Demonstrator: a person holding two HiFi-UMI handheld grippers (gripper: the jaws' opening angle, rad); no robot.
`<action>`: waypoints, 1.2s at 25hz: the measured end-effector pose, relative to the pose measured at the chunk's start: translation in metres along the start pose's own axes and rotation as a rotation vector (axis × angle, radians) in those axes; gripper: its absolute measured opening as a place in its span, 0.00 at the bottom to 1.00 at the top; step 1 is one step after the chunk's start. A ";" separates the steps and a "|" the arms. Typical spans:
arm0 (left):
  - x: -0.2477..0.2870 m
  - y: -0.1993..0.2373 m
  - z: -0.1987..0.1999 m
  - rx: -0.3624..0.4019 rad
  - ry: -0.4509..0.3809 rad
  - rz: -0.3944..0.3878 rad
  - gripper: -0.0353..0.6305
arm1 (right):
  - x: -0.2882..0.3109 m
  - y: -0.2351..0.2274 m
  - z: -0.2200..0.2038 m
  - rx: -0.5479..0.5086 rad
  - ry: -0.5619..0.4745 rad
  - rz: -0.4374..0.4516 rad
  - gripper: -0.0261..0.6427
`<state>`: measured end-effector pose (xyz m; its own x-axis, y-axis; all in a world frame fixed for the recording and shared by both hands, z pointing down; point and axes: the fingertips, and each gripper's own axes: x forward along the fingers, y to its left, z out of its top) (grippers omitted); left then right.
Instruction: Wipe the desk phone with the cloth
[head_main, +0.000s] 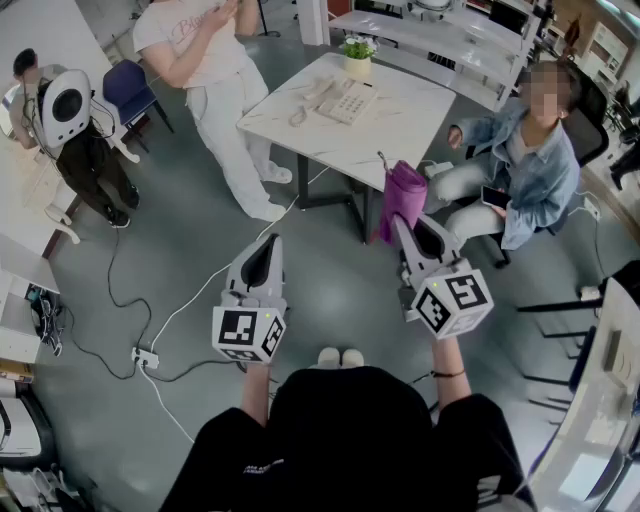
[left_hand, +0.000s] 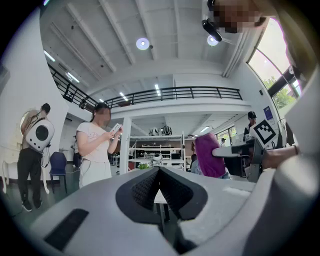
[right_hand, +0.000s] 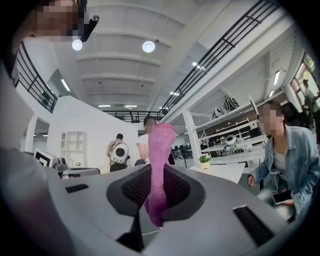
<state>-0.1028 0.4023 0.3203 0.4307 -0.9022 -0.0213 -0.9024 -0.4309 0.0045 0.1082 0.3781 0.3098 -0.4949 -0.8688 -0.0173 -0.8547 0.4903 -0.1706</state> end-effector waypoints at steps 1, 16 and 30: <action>0.001 0.000 0.000 0.003 -0.001 0.000 0.05 | 0.001 0.000 0.000 -0.001 -0.001 0.001 0.10; 0.015 -0.003 -0.004 -0.005 0.002 0.004 0.05 | 0.009 -0.011 -0.004 -0.018 0.005 0.016 0.10; 0.050 -0.013 -0.022 -0.027 0.034 0.030 0.05 | 0.028 -0.055 -0.010 0.012 0.020 0.042 0.10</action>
<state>-0.0695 0.3620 0.3415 0.4039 -0.9147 0.0130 -0.9145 -0.4033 0.0316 0.1400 0.3276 0.3288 -0.5332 -0.8460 -0.0048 -0.8314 0.5251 -0.1818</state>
